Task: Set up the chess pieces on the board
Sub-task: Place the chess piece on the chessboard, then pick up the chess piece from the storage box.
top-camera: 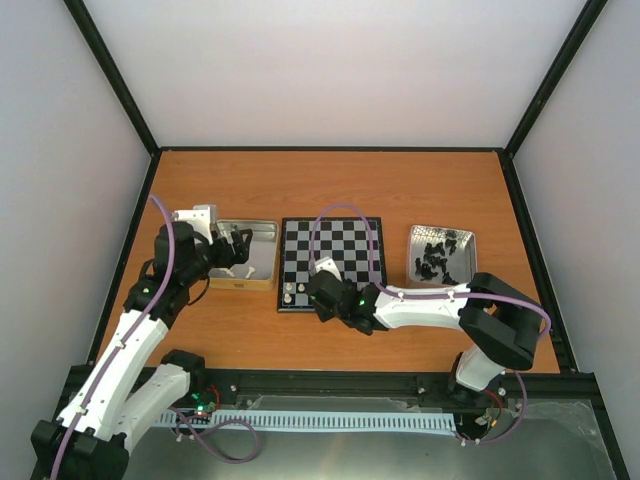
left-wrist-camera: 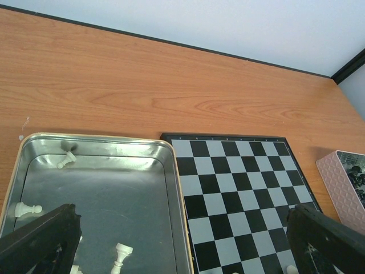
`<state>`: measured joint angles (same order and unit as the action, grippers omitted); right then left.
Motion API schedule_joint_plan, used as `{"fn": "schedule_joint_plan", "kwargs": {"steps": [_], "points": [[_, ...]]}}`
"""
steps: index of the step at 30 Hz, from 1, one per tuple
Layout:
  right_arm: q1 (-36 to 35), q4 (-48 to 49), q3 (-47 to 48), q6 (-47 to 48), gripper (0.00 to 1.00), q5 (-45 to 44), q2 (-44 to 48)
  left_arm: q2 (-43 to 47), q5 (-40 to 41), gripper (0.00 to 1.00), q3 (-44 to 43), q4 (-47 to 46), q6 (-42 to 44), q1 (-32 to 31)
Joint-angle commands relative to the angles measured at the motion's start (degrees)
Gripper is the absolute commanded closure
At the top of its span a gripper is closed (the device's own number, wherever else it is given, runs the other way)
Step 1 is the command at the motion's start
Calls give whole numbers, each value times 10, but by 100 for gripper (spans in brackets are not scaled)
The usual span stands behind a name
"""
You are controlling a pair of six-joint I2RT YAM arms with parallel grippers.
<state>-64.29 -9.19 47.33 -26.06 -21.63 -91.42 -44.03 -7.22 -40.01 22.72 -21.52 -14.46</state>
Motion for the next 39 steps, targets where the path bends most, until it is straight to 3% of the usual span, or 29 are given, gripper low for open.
{"fn": "schedule_joint_plan", "kwargs": {"steps": [1,5,15,19,34,39], "points": [[-6,18,-10,-23,97,-27,-6,4,-4,0,-4,-16,7,5],[-6,19,-17,-28,95,-26,3,4,-5,0,-6,-16,9,6],[-6,-46,21,-64,56,-22,68,5,-7,0,-6,-16,10,12],[-1,-98,52,-90,48,-38,115,1,-6,0,-6,-14,9,16],[60,-175,44,-133,47,13,164,-118,-31,0,-28,37,34,38],[95,-186,35,-107,48,37,146,-182,10,8,-88,105,31,41]]}}
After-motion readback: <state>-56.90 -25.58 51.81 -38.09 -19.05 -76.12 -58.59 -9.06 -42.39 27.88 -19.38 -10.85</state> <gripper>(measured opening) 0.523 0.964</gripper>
